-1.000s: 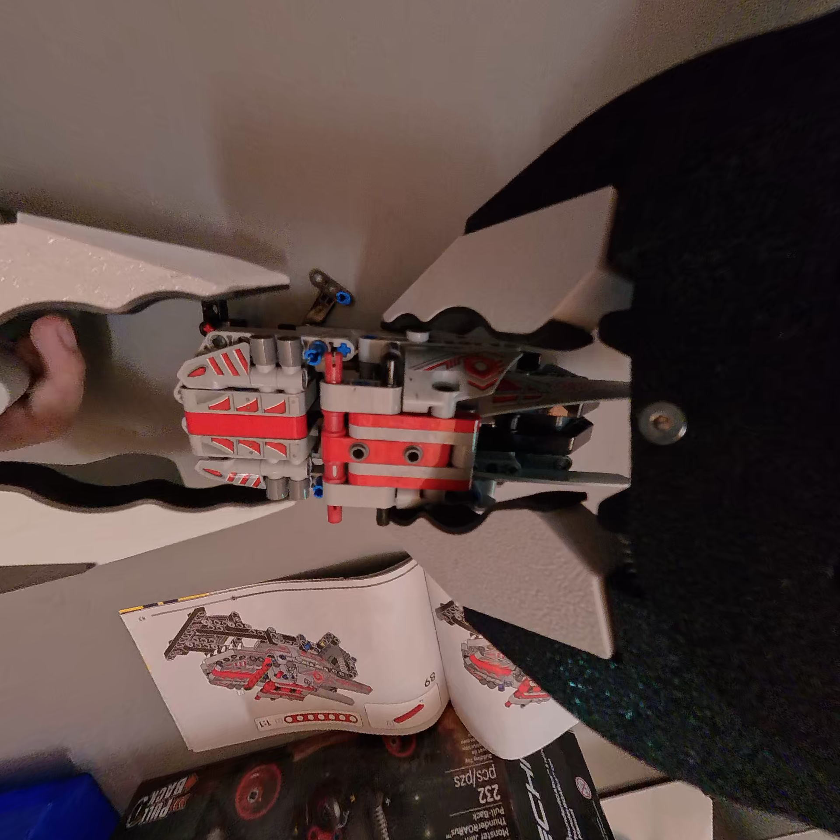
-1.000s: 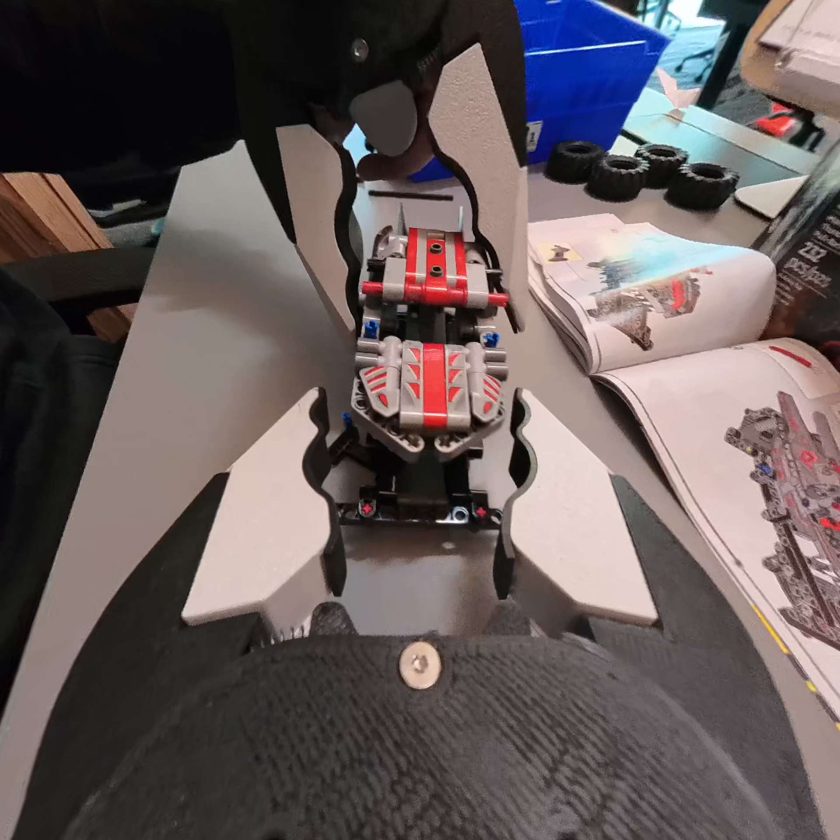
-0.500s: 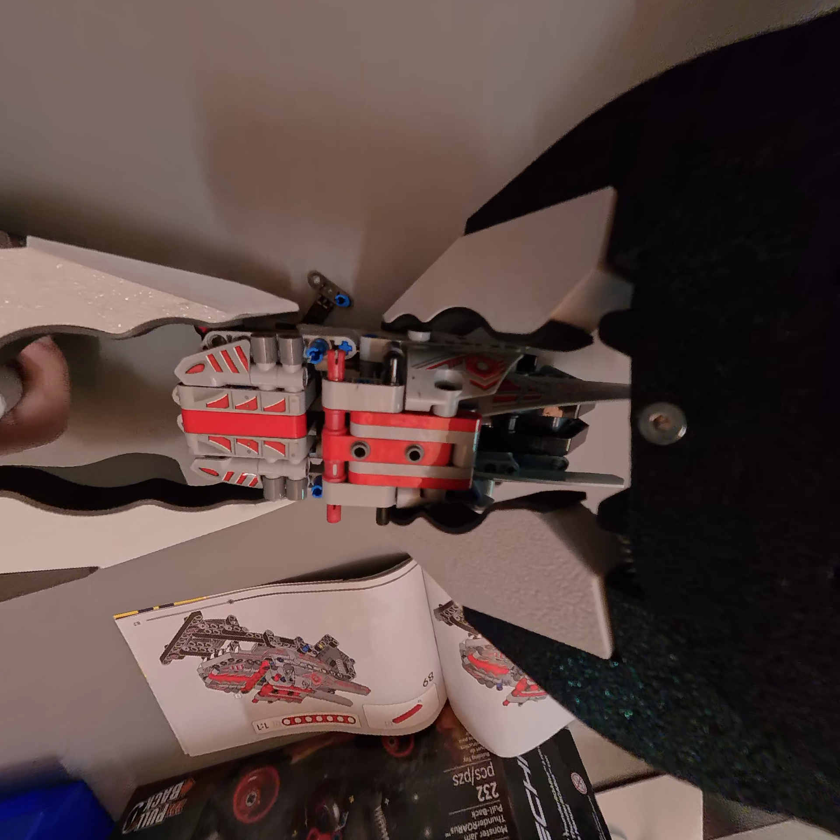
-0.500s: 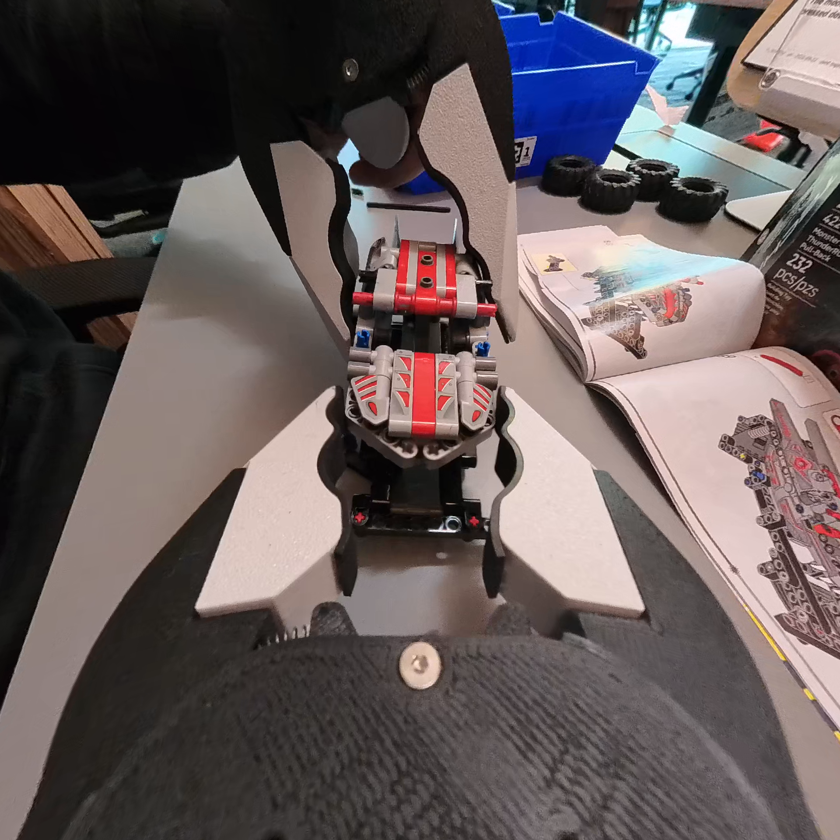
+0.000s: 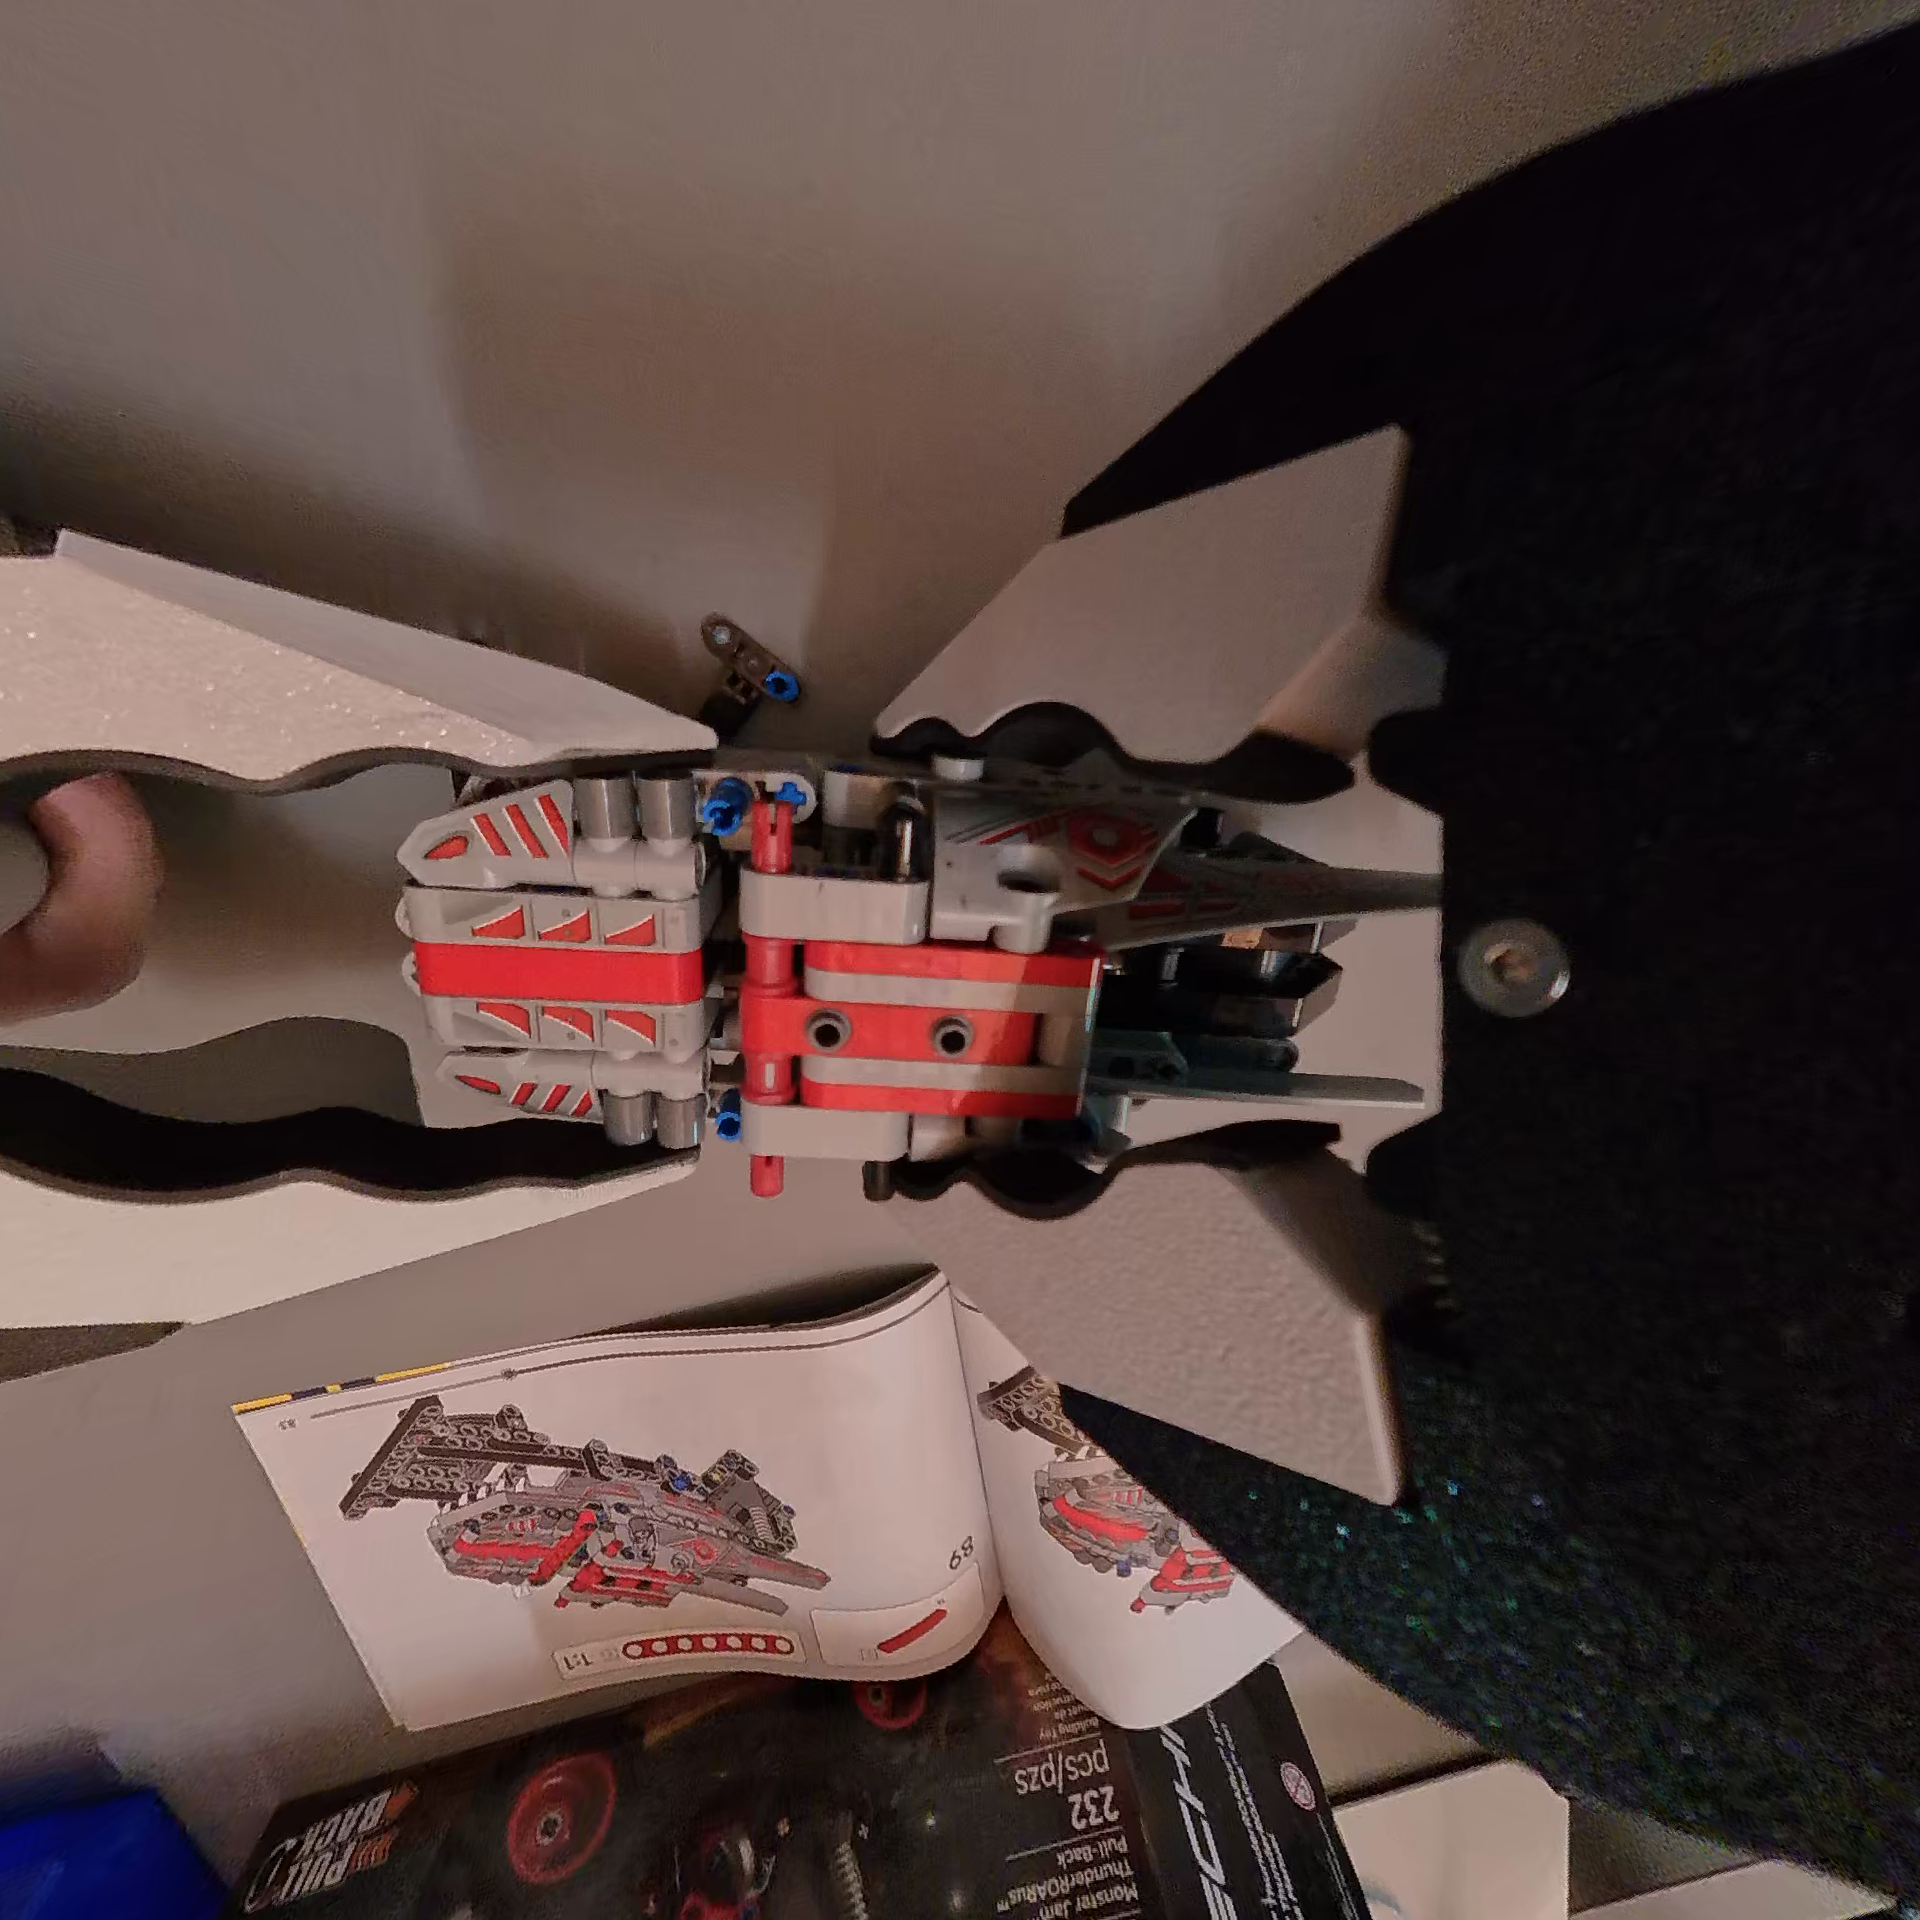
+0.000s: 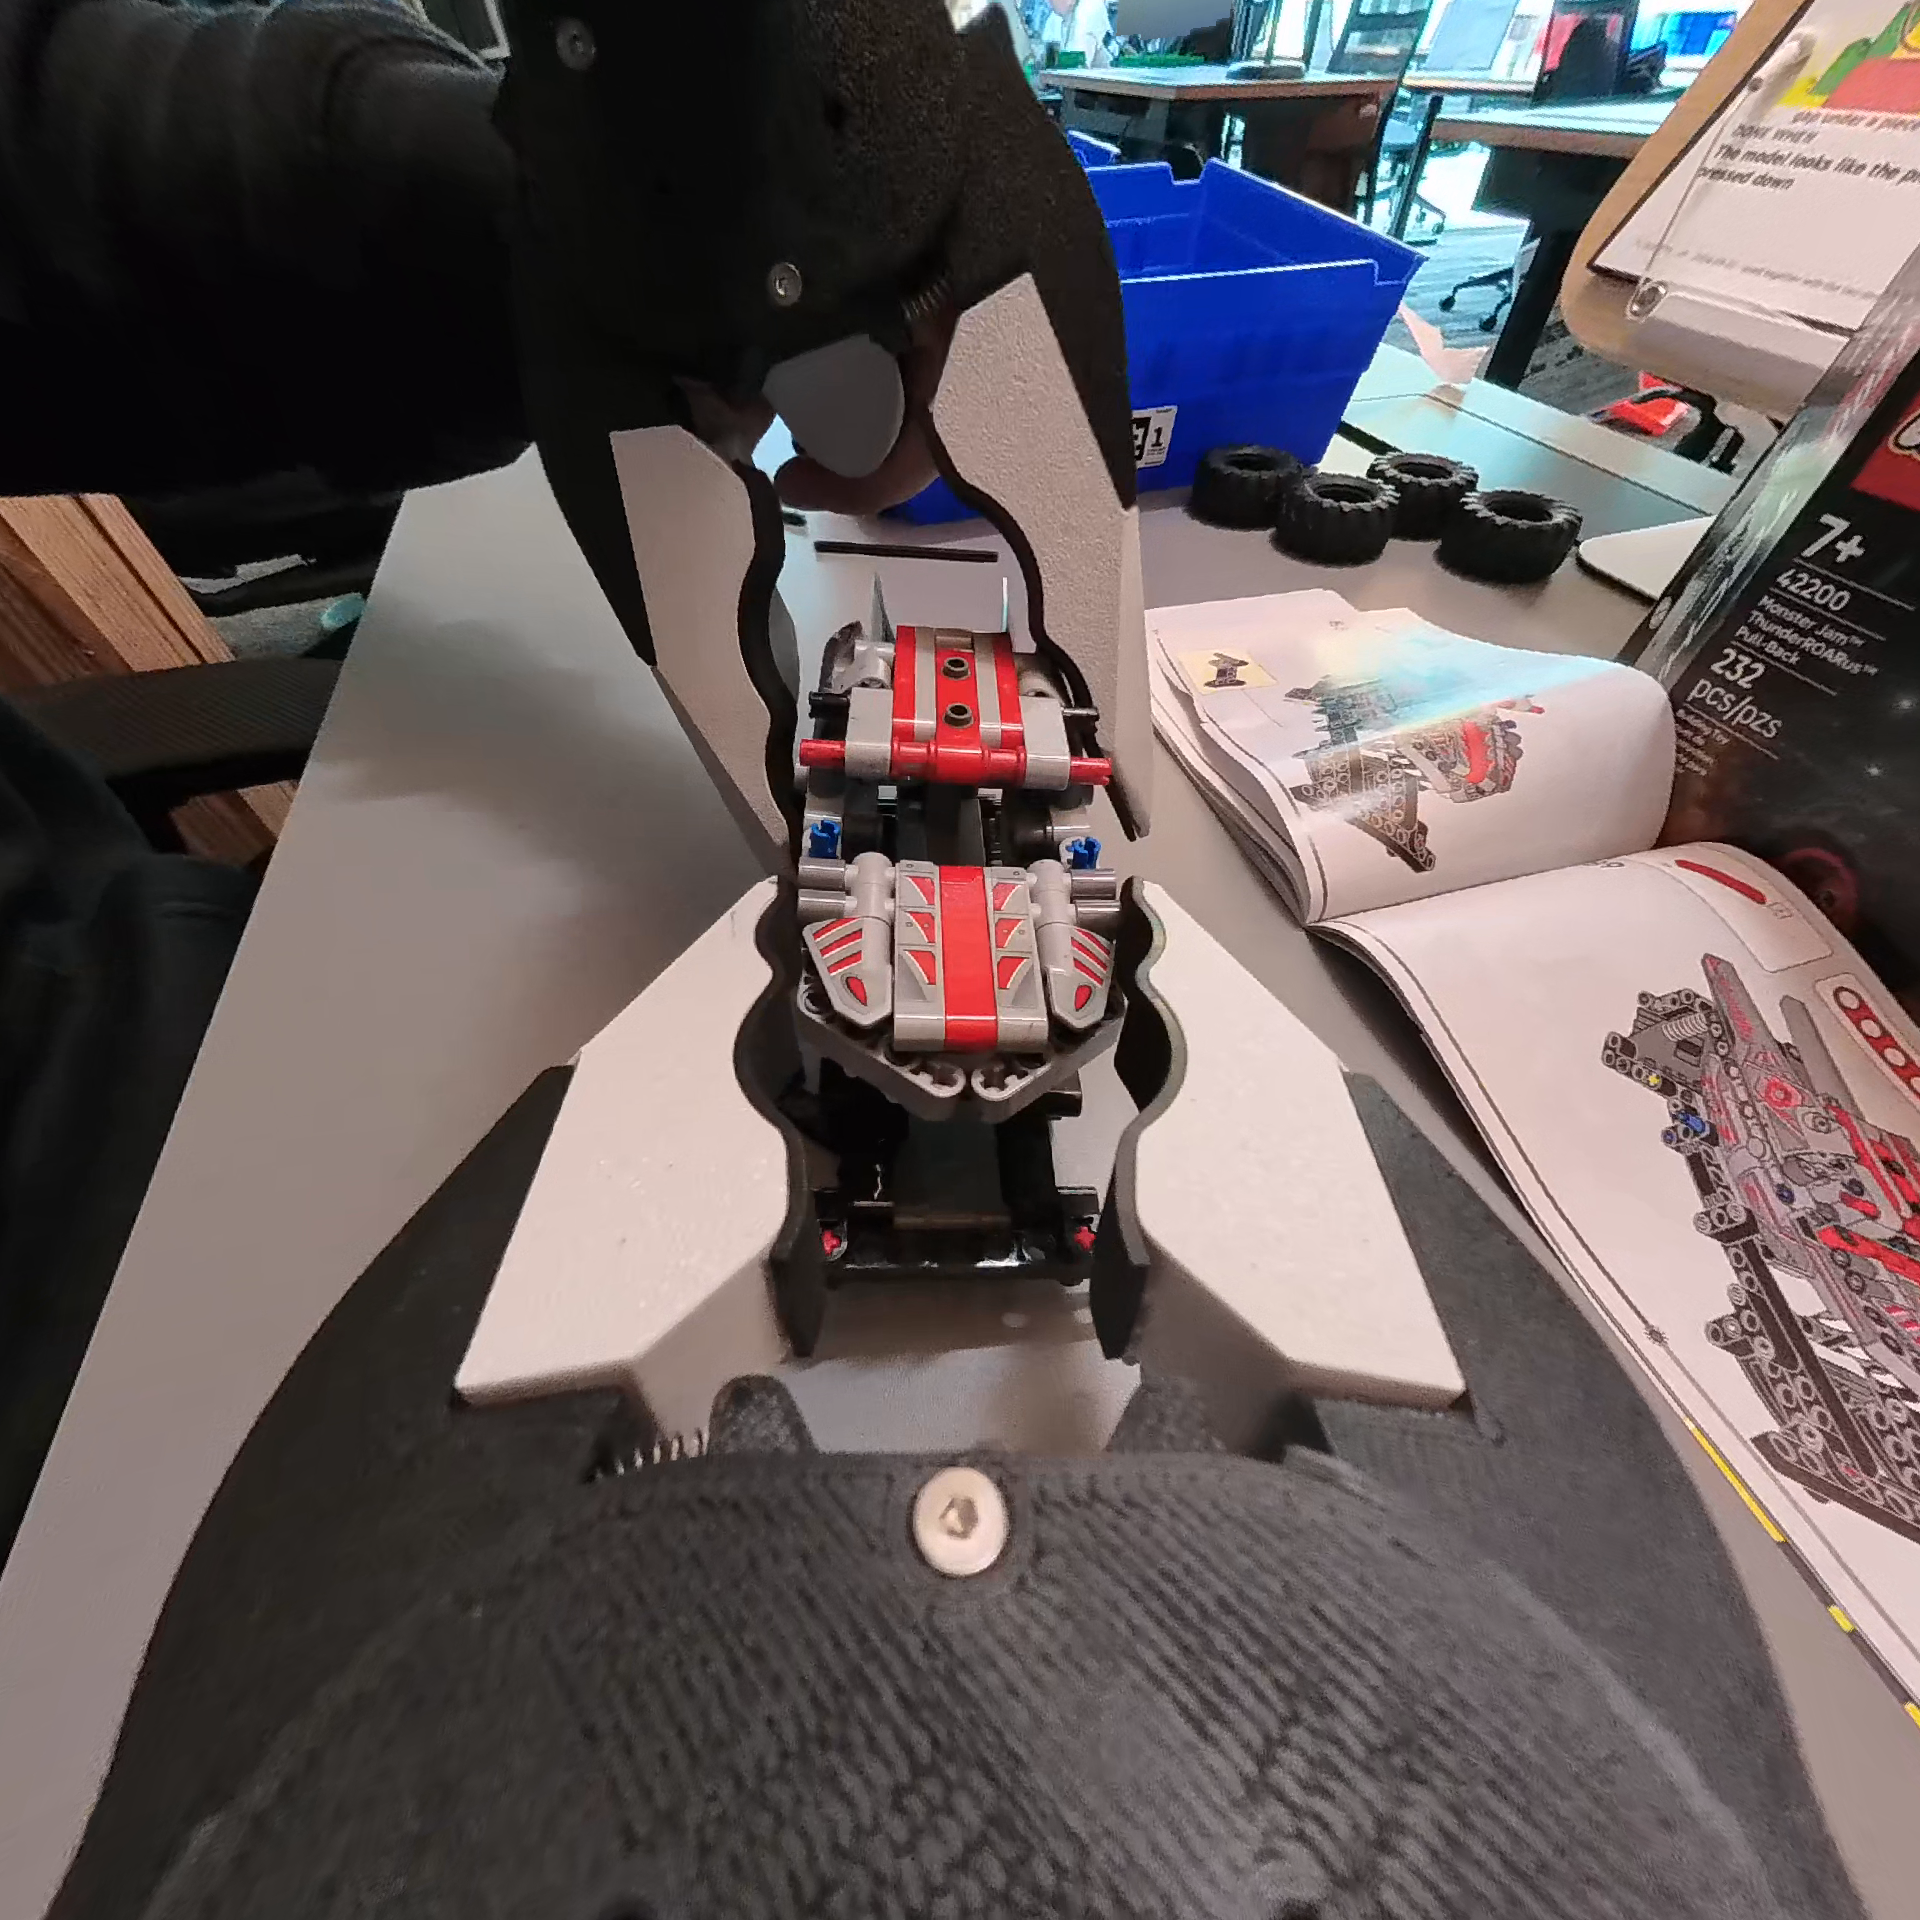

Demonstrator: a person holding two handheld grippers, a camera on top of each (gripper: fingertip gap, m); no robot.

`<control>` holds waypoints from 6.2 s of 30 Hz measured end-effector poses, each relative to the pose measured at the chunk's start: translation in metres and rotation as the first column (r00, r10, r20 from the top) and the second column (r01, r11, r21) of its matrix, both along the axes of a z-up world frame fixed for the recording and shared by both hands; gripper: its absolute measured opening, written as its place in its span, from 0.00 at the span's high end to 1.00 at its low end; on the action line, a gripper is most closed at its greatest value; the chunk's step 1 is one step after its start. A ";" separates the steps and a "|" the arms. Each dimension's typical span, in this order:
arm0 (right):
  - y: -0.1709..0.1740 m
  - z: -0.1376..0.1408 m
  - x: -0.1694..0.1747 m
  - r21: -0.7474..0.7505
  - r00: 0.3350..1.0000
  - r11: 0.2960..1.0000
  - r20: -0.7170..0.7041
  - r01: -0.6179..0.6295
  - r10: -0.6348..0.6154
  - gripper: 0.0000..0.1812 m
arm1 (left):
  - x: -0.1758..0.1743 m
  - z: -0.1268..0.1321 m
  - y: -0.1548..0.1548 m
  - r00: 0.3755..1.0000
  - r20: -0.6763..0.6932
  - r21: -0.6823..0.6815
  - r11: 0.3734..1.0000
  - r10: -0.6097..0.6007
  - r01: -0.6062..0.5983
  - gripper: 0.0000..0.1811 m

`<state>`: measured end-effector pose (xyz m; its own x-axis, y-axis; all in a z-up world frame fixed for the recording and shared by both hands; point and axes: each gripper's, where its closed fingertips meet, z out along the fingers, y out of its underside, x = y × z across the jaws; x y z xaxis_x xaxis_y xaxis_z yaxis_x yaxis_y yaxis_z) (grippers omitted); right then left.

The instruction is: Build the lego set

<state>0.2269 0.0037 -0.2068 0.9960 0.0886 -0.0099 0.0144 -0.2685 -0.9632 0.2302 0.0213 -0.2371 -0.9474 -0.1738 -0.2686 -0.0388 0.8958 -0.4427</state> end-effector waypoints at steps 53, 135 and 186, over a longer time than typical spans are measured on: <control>0.030 0.112 -0.037 0.378 0.969 0.895 -0.161 0.238 -0.190 0.61 | -0.036 0.131 0.000 0.999 -0.049 -0.997 0.055 -0.024 -0.047 0.60; 0.029 0.117 -0.041 0.305 0.968 0.922 -0.152 0.238 -0.199 0.63 | -0.042 0.147 0.017 0.998 -0.034 -0.954 -0.299 0.062 -0.014 0.60; 0.009 0.121 -0.047 0.357 0.996 0.931 0.020 0.075 -0.088 0.68 | -0.048 0.147 -0.008 0.960 0.162 -0.978 0.167 0.227 0.125 0.60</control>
<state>0.1798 0.0132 -0.0855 0.9991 -0.0014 0.0420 0.0420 0.0898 -0.9951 0.1826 0.0134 -0.0902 -0.8646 -0.5021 -0.0189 0.1856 -0.2841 -0.9407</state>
